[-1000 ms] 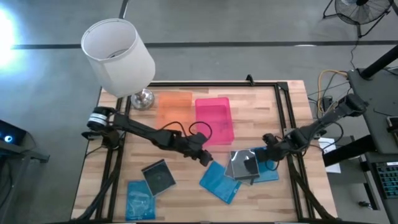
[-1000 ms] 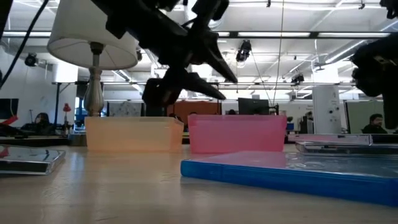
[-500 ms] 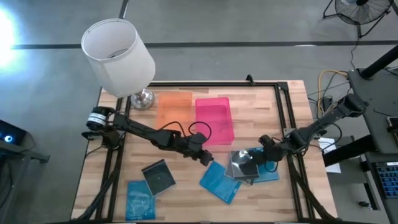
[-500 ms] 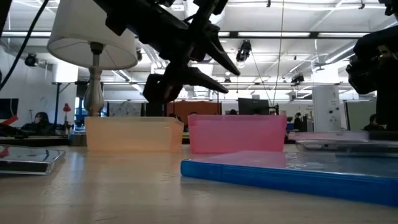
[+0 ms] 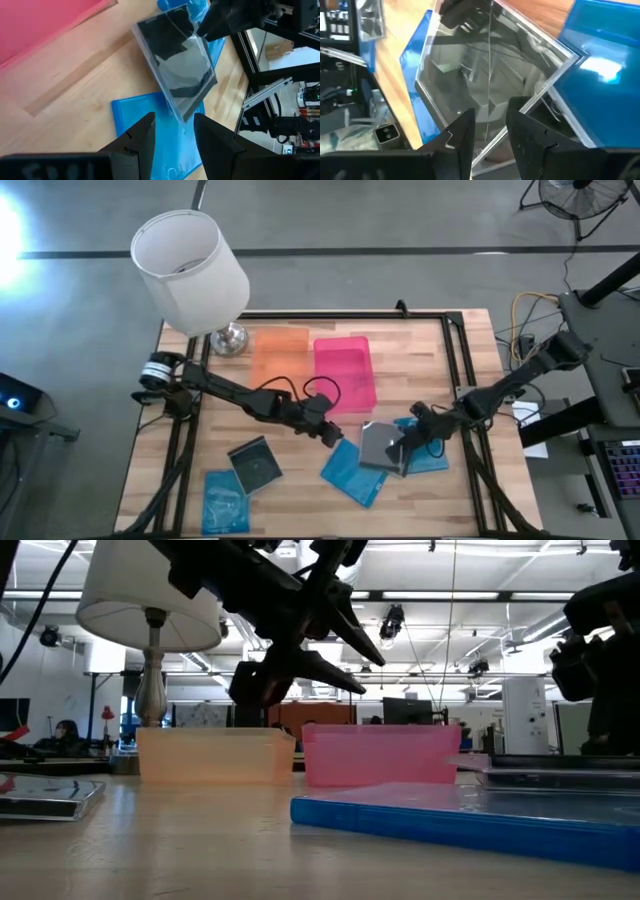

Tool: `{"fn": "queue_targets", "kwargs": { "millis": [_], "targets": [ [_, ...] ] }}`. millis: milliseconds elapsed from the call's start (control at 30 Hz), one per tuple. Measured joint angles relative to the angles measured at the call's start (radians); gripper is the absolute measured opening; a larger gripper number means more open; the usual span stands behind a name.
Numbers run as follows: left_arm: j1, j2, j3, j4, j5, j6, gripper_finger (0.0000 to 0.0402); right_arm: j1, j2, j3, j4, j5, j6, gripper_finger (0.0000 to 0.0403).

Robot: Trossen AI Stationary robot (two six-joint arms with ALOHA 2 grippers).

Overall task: Pick & place jewel cases by type
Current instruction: Put the right black CD case into the pink bin

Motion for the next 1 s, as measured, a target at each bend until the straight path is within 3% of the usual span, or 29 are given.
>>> {"fn": "queue_targets", "kwargs": {
  "millis": [167, 433, 633, 867, 1000],
  "targets": [
    [0.0, 0.036, -0.001, -0.003, 0.002, -0.018, 0.0117, 0.0, 0.018, 0.039, -0.009, -0.005, -0.068, 0.0105],
    [0.0, 0.064, 0.032, 0.001, 0.031, -0.03, 0.0117, 0.0, 0.016, 0.143, -0.401, -0.017, -0.085, 0.0106],
    [0.0, 0.121, 0.117, -0.001, 0.079, 0.006, 0.0117, 0.0, 0.01, 0.104, -0.259, -0.085, -0.048, 0.0111],
    [-0.004, 0.288, 0.295, -0.014, 0.197, 0.056, 0.0117, -0.002, 0.012, 0.105, -0.235, -0.022, -0.023, 0.0124],
    [-0.014, 0.37, 0.414, -0.157, 0.221, 0.116, 0.0117, -0.001, 0.024, 0.079, -0.232, -0.021, -0.034, 0.0138]
  ]
}}
